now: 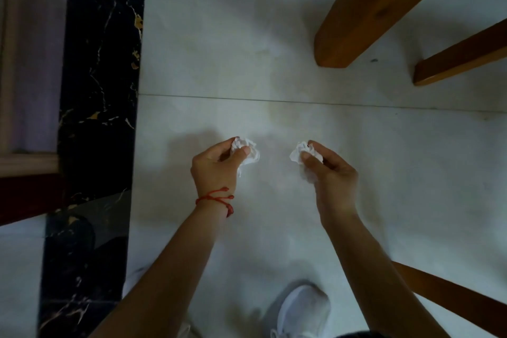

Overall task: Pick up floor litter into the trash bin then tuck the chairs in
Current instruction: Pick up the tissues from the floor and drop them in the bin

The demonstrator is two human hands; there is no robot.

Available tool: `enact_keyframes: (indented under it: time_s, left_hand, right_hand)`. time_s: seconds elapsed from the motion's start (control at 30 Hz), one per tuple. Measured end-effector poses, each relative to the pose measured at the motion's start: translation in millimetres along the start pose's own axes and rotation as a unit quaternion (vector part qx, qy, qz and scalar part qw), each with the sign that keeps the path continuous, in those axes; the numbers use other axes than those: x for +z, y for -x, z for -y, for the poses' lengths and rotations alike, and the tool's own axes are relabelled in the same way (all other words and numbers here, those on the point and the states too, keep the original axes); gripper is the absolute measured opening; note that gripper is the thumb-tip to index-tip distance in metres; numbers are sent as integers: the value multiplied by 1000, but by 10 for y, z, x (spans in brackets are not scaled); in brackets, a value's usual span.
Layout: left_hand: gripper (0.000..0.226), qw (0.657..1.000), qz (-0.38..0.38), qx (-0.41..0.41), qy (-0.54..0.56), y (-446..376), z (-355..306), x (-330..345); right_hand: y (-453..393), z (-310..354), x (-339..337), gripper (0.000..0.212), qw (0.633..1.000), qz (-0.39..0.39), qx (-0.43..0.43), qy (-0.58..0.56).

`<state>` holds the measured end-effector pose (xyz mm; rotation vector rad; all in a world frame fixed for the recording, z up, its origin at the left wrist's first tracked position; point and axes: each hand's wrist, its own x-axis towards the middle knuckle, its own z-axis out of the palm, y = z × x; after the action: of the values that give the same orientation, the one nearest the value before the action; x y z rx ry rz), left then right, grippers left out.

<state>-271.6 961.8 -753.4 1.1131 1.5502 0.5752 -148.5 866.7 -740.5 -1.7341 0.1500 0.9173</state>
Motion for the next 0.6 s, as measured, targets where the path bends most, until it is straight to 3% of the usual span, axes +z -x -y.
enact_keyframes:
  time_s: [0.6]
  left_hand:
    - [19, 997, 18, -42, 66, 1016, -1826, -945]
  right_hand:
    - [1498, 1685, 118, 24, 1000, 17, 23, -6]
